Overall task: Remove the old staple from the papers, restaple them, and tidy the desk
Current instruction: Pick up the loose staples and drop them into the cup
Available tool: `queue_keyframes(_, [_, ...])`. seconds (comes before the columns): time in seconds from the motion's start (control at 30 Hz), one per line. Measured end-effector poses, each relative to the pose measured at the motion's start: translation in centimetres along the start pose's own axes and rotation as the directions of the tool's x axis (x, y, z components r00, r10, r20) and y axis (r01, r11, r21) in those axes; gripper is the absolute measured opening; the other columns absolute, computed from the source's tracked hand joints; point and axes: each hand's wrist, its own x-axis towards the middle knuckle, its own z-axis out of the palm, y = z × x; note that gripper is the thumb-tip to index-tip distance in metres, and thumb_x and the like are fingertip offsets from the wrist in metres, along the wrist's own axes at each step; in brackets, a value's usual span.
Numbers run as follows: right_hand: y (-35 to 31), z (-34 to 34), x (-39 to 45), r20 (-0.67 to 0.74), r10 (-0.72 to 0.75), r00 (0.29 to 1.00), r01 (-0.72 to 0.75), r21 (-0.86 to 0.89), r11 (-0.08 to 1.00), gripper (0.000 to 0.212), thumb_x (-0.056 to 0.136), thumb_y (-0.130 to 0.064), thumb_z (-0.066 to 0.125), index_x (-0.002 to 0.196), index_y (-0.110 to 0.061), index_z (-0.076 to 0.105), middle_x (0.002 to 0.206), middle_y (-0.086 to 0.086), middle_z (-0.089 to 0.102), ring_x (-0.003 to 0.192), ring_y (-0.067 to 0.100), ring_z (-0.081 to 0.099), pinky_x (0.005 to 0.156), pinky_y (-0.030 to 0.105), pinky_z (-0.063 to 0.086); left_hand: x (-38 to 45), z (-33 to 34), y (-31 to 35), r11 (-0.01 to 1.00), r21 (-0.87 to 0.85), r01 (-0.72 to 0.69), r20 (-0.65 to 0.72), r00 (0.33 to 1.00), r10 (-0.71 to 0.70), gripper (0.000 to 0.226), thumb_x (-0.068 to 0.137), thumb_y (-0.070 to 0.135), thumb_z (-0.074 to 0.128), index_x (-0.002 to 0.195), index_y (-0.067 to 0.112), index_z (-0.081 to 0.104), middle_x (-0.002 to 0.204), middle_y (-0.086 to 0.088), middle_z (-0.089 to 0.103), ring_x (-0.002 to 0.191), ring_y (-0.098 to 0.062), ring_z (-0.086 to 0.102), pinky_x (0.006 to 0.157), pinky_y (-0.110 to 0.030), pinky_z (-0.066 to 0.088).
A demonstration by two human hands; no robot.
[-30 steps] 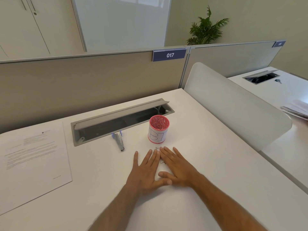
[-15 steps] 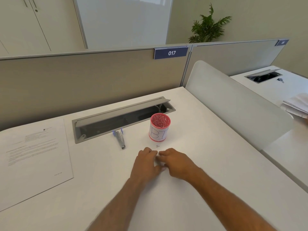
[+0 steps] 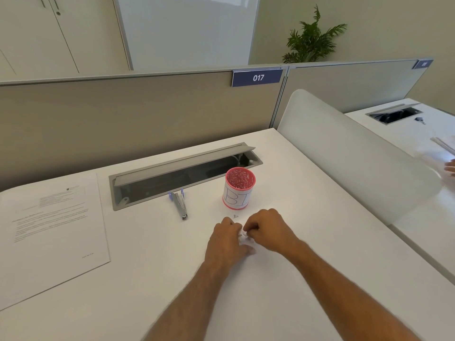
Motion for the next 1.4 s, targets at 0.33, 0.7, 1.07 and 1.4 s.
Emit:
queue_keyframes(0.33, [-3.7, -9.0, 3.3, -0.226, 0.039, 0.973, -0.001, 0.163, 0.987, 0.014, 0.076, -0.006, 0.073, 0.082, -0.017, 0.079, 0.080, -0.005, 0.073, 0.077, 0.011, 0.068, 0.073, 0.024, 0.055, 0.5, 0.1, 0.6, 1.000, 0.031, 0.004, 0.016, 1.000, -0.004, 0.050, 0.072, 0.043, 0.077, 0.112, 0.016, 0.063, 0.112, -0.002, 0.050, 0.107, -0.023, 0.049, 0.087, -0.036, 0.047])
queue_keyframes(0.7, [-5.5, -6.3, 10.2, -0.018, 0.010, 1.000, -0.015, -0.265, 0.964, 0.023, 0.090, -0.018, 0.063, 0.113, -0.015, 0.069, 0.119, 0.010, 0.066, 0.109, 0.030, 0.061, 0.096, 0.040, 0.051, 0.9, 1.5, 0.6, 0.999, -0.015, -0.028, -0.057, 0.998, 0.027, 0.019, 0.088, 0.023, 0.064, 0.103, 0.017, 0.073, 0.098, 0.005, 0.061, 0.099, -0.019, 0.059, 0.085, -0.031, 0.049])
queue_keyframes(1.07, [-4.9, -5.9, 9.9, -0.032, 0.002, 0.999, -0.008, -0.205, 0.979, 0.023, 0.090, -0.015, 0.062, 0.112, -0.017, 0.066, 0.120, 0.009, 0.065, 0.110, 0.031, 0.059, 0.093, 0.040, 0.051, 1.0, 0.9, 1.0, 0.997, 0.010, -0.071, -0.091, 0.993, 0.071, 0.010, 0.087, 0.017, 0.063, 0.092, 0.013, 0.070, 0.100, -0.003, 0.068, 0.093, -0.021, 0.062, 0.079, -0.029, 0.050])
queue_keyframes(1.4, [-2.6, -5.1, 4.1, -0.544, 0.095, 0.834, 0.088, 0.300, 0.950, 0.016, 0.088, -0.020, 0.068, 0.103, -0.016, 0.074, 0.101, -0.001, 0.075, 0.086, 0.006, 0.064, 0.076, 0.010, 0.051, 0.8, -0.5, 1.1, 0.970, 0.198, -0.138, -0.015, 0.989, 0.144, 0.021, 0.086, 0.013, 0.047, 0.090, 0.011, 0.068, 0.094, -0.006, 0.069, 0.087, -0.025, 0.061, 0.076, -0.034, 0.051])
